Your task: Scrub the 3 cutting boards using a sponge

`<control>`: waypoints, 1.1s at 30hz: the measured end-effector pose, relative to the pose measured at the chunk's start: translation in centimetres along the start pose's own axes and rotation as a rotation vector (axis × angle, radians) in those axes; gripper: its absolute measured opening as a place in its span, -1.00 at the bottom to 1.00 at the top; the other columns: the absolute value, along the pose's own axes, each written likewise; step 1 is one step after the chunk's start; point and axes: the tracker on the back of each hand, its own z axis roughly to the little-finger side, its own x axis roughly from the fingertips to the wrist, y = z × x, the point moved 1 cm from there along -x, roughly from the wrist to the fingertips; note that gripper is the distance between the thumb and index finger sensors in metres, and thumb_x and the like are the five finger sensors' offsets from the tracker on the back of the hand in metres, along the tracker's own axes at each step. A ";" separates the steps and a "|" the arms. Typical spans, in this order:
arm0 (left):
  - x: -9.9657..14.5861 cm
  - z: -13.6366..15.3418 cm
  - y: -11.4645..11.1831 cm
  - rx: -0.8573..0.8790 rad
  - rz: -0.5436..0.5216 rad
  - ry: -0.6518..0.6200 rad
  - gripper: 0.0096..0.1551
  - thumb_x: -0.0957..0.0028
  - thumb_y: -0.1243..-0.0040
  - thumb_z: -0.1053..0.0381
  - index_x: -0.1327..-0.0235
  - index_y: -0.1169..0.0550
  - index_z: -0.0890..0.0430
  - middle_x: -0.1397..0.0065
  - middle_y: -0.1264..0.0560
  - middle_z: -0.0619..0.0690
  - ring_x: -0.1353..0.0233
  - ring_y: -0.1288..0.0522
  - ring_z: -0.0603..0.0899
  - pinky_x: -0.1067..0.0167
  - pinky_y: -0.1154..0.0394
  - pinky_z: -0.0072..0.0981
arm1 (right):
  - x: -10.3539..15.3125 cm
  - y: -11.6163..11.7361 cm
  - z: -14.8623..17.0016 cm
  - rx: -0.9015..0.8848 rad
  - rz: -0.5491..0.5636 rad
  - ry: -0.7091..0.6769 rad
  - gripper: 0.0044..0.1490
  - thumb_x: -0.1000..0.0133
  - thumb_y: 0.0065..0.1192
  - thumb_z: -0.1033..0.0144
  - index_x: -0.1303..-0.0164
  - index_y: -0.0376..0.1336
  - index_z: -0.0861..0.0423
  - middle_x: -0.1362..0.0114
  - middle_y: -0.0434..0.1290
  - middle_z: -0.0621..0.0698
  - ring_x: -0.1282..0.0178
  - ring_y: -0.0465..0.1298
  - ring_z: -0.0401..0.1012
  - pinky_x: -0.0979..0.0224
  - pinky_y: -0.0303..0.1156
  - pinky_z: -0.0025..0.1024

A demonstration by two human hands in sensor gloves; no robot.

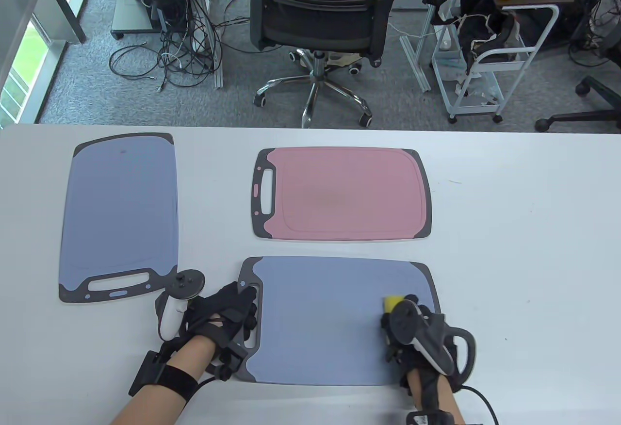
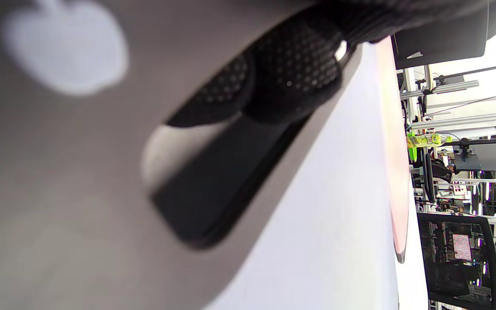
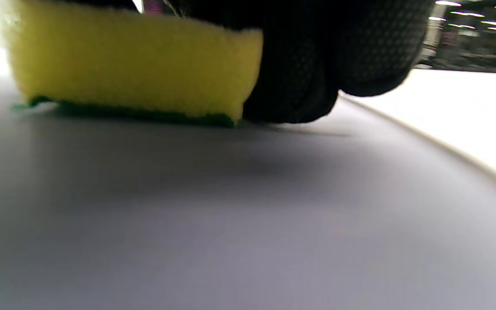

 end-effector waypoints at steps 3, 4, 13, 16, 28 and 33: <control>0.0 0.0 0.0 0.002 0.002 0.000 -0.36 -0.24 -0.11 -0.31 -0.36 -0.42 0.10 -0.06 -0.64 -0.18 0.17 -0.76 -0.21 0.20 -0.81 -0.42 | 0.8 -0.5 -8.9 0.044 0.005 -0.275 -0.07 -0.11 0.15 -0.19 -0.51 0.19 0.22 -0.21 0.47 0.16 -0.02 0.56 -0.06 -0.16 0.49 -0.06; 0.0 0.0 0.0 0.002 0.002 0.000 -0.37 -0.23 -0.11 -0.31 -0.36 -0.42 0.10 -0.06 -0.64 -0.18 0.17 -0.76 -0.21 0.20 -0.81 -0.42 | 1.2 -0.6 -11.4 0.069 0.001 -0.349 -0.07 -0.12 0.13 -0.21 -0.52 0.18 0.20 -0.23 0.46 0.14 -0.03 0.56 -0.07 -0.18 0.49 -0.07; 0.0 0.0 0.0 0.009 0.011 0.001 -0.36 -0.24 -0.11 -0.31 -0.36 -0.42 0.10 -0.06 -0.64 -0.18 0.16 -0.76 -0.20 0.19 -0.81 -0.41 | 1.3 -0.5 -10.9 0.110 0.036 -0.322 -0.09 -0.09 0.12 -0.24 -0.55 0.17 0.08 -0.26 0.46 0.06 -0.05 0.56 -0.09 -0.19 0.49 -0.09; 0.0 0.0 0.0 0.009 0.012 0.000 -0.36 -0.24 -0.11 -0.31 -0.36 -0.42 0.10 -0.07 -0.64 -0.18 0.16 -0.76 -0.20 0.19 -0.81 -0.41 | 0.3 0.1 -1.7 0.033 0.024 -0.049 -0.09 -0.09 0.13 -0.23 -0.54 0.18 0.10 -0.25 0.45 0.07 -0.05 0.55 -0.08 -0.19 0.48 -0.08; 0.0 0.0 0.0 0.002 0.009 0.001 -0.36 -0.24 -0.11 -0.31 -0.36 -0.42 0.10 -0.06 -0.64 -0.18 0.16 -0.77 -0.21 0.20 -0.81 -0.41 | 0.2 -0.1 -4.1 0.000 0.039 -0.156 -0.08 -0.11 0.15 -0.20 -0.50 0.21 0.21 -0.20 0.47 0.14 -0.01 0.56 -0.06 -0.15 0.49 -0.07; 0.0 0.0 0.0 0.005 0.013 -0.001 -0.36 -0.24 -0.11 -0.31 -0.36 -0.42 0.10 -0.07 -0.64 -0.18 0.15 -0.77 -0.20 0.19 -0.81 -0.41 | 3.8 -0.3 -17.2 0.097 0.084 -0.587 -0.07 -0.10 0.11 -0.24 -0.52 0.18 0.15 -0.23 0.46 0.10 -0.04 0.56 -0.10 -0.19 0.50 -0.10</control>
